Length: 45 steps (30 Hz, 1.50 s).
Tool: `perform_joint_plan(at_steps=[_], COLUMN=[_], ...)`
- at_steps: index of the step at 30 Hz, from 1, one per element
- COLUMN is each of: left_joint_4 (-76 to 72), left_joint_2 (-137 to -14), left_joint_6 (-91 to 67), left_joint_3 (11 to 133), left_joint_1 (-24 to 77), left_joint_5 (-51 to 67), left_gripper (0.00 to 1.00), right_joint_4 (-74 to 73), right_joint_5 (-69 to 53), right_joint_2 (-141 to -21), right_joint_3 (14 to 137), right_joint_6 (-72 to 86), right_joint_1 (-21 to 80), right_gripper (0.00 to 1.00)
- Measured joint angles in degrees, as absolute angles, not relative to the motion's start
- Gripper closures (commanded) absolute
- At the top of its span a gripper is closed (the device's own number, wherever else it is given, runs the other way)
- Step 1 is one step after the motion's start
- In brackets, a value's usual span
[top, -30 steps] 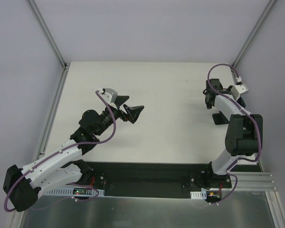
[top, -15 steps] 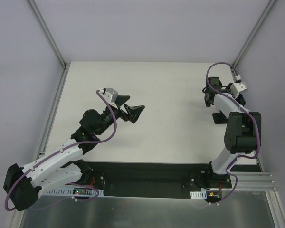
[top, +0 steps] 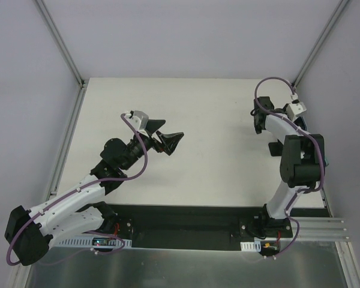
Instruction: Place the phone on the phone stand
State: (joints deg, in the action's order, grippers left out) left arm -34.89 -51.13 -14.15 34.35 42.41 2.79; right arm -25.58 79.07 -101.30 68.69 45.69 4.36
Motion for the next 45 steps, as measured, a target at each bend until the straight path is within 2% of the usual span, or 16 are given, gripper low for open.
perform_joint_plan(at_steps=[5, 9, 11, 12, 17, 32, 37, 45], left_joint_4=[-35.24, -35.29, -35.29, -35.29, -35.33, -35.27, -31.94, -28.03], left_joint_2=[-51.13, -50.85, -50.61, -50.50, -50.22, -55.79, -58.24, -69.38], left_joint_6=[-14.15, -14.15, -14.15, -14.15, -14.15, -17.02, -17.28, -21.50], left_joint_3=[34.35, 34.35, 34.35, 34.35, 34.33, 34.26, 36.82, 43.29], left_joint_1=[42.41, 42.41, 42.41, 42.41, 42.41, 42.41, 42.41, 42.41], left_joint_5=[2.94, 3.01, 3.03, 3.01, 3.03, 4.86, 5.69, 8.54], left_gripper=[0.02, 0.03, 0.03, 0.02, 0.02, 0.04, 0.09, 0.05], right_joint_4=[-38.04, -54.43, -62.54, -65.49, -70.83, -74.67, -75.31, -75.16], right_joint_5=[80.40, 80.84, 81.21, 81.36, 81.73, 82.11, 82.06, 82.00], right_joint_2=[-105.82, -110.83, -114.21, -116.14, -119.98, -111.96, -110.10, -103.48], right_joint_3=[74.94, 82.87, 87.64, 90.13, 93.43, 90.19, 88.18, 88.20], right_joint_6=[57.36, 73.03, 82.43, 86.85, 98.63, 98.26, 96.88, 88.27], right_joint_1=[5.56, 5.82, 5.96, 6.02, 6.92, 12.75, 13.32, 23.33], right_gripper=[0.88, 0.87, 0.89, 0.93, 0.98, 0.99, 1.00, 0.99])
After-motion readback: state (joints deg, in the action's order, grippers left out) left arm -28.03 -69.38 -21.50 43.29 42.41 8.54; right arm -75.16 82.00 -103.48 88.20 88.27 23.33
